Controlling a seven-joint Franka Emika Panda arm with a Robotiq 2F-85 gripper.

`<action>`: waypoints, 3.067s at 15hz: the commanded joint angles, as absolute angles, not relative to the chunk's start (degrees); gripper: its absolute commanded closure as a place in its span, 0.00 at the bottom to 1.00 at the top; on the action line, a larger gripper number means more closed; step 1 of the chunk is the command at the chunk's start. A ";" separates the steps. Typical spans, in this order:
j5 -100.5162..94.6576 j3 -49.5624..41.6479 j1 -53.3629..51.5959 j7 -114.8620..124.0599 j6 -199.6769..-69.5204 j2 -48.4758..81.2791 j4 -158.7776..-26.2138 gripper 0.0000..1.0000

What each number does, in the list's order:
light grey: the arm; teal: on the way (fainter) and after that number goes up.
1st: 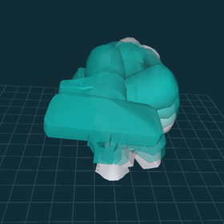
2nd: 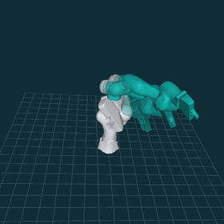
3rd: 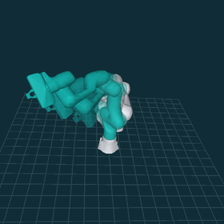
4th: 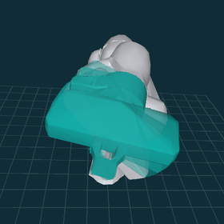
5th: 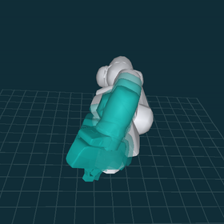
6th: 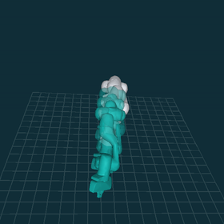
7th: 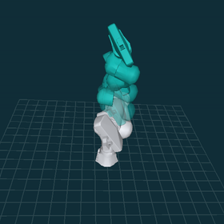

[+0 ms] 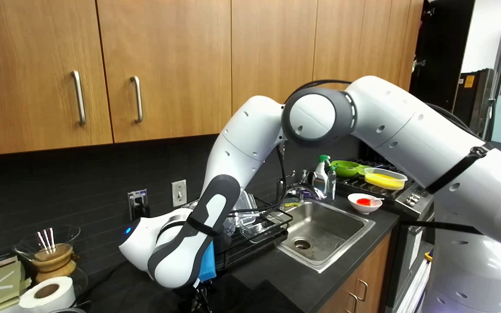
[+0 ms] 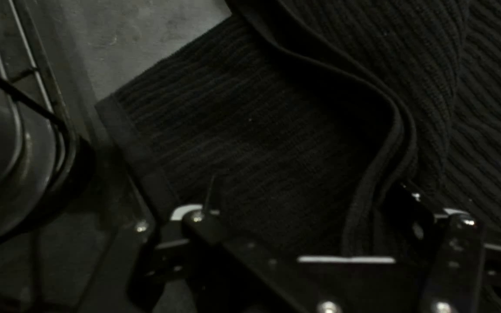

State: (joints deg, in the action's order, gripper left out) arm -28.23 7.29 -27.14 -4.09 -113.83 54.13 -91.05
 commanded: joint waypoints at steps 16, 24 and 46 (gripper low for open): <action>-29.54 6.66 -29.36 1.01 -113.85 50.11 -93.06 0.00; -26.95 7.52 -29.95 14.02 -122.50 47.21 -103.07 0.00; -20.98 9.90 -26.24 4.63 -117.62 50.24 -98.56 0.00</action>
